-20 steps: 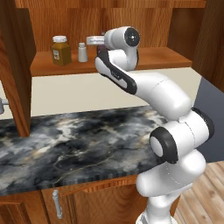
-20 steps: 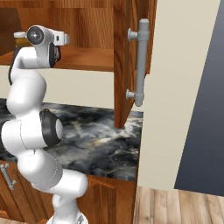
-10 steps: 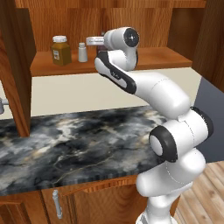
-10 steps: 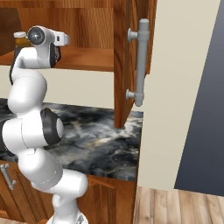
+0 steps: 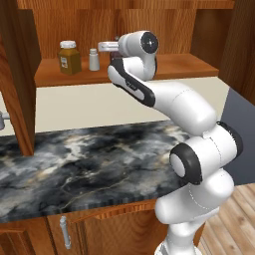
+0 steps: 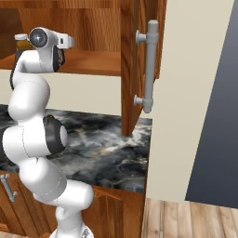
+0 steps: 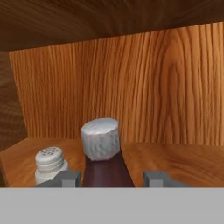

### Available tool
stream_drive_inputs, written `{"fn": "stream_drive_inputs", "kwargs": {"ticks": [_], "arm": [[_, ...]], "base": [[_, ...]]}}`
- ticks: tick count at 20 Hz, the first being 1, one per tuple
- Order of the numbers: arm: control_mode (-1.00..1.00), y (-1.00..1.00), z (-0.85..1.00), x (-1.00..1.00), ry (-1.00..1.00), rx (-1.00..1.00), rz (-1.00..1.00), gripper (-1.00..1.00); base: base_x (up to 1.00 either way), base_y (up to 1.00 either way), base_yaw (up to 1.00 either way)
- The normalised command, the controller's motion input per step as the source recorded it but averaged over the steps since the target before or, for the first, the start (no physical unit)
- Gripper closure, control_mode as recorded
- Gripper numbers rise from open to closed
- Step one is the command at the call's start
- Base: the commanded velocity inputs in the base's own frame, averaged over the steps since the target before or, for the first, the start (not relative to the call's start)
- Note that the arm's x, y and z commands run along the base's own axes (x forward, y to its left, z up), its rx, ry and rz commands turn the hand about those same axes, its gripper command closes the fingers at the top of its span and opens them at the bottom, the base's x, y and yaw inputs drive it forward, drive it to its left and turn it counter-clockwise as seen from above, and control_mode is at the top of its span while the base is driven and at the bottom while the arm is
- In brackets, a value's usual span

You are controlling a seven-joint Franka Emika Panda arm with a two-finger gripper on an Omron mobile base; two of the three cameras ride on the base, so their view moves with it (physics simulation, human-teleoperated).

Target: Collect the turmeric, ketchup, and shaker from the cabinet and place them next to the stove.

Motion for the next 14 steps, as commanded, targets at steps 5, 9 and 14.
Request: {"fn": "stream_drive_inputs", "kwargs": {"ticks": [5,9,14], "arm": [[-1.00,0.00,0.00,-0.23,-0.08,0.00,0.00,1.00],[-1.00,0.00,-0.06,-0.48,-0.12,0.00,-0.01,1.00],[-1.00,-0.01,-0.03,-0.76,-0.11,0.01,0.00,1.00]], "base": [[0.00,0.00,0.00],[0.00,0.00,0.00],[0.00,0.00,0.00]]}}
